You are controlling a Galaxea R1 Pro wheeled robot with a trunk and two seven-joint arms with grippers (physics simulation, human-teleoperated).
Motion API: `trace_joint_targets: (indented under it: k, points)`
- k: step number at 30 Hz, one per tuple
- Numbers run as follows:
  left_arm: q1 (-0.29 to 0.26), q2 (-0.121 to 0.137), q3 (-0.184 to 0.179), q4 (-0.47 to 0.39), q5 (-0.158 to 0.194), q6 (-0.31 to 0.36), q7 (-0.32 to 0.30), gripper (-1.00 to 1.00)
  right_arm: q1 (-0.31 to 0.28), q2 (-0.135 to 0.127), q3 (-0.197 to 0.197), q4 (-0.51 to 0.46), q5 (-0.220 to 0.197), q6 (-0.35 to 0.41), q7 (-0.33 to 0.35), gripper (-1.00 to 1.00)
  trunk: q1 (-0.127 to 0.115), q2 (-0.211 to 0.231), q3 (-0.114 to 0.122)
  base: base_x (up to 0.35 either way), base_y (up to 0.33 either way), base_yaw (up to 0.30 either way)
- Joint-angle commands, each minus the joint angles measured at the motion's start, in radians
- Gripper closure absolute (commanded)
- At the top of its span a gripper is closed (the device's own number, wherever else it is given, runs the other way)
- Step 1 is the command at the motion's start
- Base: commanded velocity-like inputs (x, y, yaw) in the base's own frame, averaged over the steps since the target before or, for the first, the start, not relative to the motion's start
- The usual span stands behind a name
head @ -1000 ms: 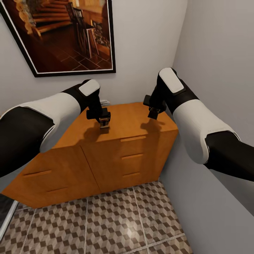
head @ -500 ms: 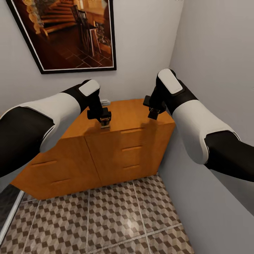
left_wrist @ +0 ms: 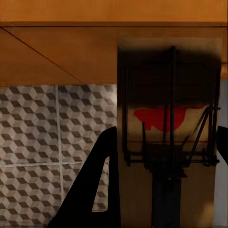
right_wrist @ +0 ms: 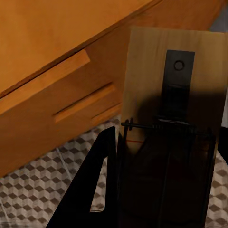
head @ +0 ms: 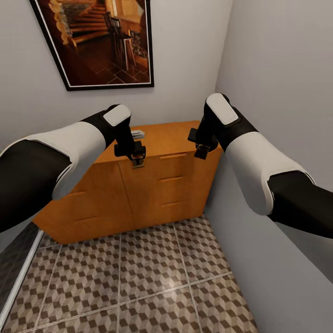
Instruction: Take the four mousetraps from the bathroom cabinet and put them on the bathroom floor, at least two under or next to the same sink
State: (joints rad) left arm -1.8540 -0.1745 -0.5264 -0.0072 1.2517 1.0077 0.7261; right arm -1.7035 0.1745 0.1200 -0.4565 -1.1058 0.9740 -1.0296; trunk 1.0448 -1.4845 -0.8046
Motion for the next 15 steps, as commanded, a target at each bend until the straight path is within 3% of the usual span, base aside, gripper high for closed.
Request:
trace_joint_targets:
  k: [1, 15]
  points:
    - [-0.001, 0.0, -0.004, -0.001, 0.009, 0.003, 0.01, 1.0, -0.001, 0.0, 0.003, -0.001, -0.009, 0.001, -0.007, 1.0, -0.001, -0.001, -0.001, -0.339, 0.0, 0.0]
    - [-0.001, 0.0, -0.004, 0.001, 0.008, 0.003, 0.014, 1.0, -0.001, 0.0, 0.004, 0.054, -0.009, -0.03, -0.006, 1.0, -0.001, -0.001, -0.001, -0.338, 0.0, 0.0]
